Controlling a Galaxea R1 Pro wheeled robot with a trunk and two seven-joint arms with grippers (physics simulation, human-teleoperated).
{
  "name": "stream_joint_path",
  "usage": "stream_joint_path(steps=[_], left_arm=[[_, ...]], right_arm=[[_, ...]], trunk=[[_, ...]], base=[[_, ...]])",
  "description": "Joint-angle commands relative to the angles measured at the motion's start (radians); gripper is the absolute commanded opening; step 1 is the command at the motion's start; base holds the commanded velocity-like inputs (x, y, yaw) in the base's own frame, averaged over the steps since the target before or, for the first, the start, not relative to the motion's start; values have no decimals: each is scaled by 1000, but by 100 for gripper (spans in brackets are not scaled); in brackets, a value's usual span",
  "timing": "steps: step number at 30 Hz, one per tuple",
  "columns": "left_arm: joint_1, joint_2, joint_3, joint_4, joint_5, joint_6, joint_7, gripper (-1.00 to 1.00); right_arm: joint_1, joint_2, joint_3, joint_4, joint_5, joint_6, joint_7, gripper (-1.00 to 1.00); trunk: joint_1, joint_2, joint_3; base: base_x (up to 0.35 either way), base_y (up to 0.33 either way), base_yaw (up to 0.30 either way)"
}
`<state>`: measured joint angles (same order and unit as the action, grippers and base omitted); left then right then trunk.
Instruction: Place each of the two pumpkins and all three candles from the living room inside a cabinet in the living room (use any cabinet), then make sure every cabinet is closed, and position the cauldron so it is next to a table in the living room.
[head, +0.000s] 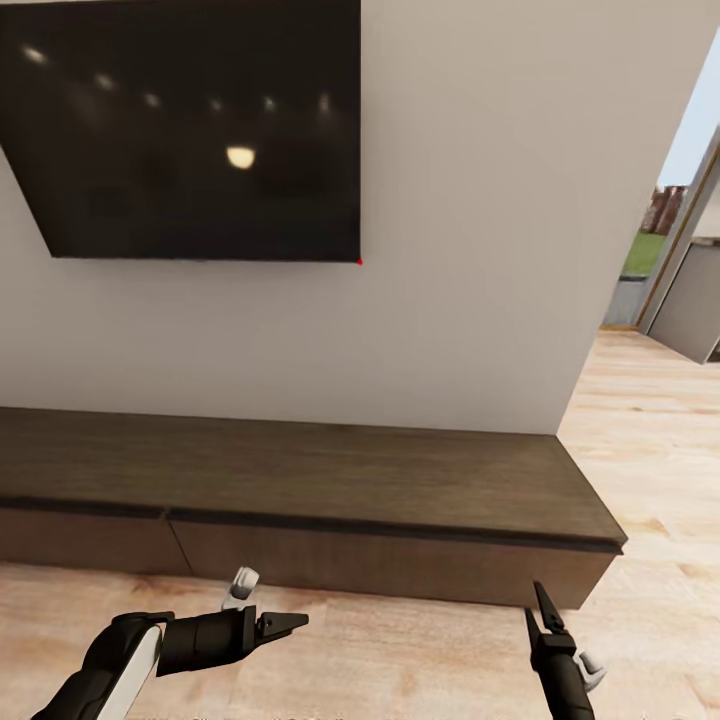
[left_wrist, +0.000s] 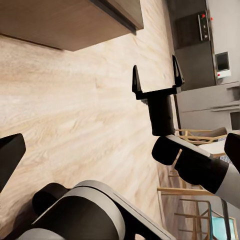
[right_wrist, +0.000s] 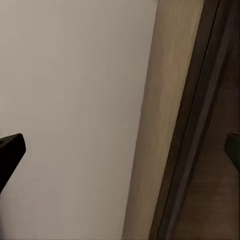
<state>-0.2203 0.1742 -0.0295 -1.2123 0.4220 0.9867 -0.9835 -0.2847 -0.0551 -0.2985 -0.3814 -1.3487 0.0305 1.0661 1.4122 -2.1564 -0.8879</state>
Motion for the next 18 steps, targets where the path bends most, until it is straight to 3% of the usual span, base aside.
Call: stream_joint_path(steps=[1,18], left_arm=[[-1,1,-1,0,3,4,-1,100],[-1,1,-1,2,1,4,-1,100]], right_arm=[[-1,0,1,1,-10,3,3,100],[-1,0,1,2,-12,-2,-29,100]], trunk=[[4,-8,-4],[69,-127,-57]], base=[[0,0,0],[0,0,0]])
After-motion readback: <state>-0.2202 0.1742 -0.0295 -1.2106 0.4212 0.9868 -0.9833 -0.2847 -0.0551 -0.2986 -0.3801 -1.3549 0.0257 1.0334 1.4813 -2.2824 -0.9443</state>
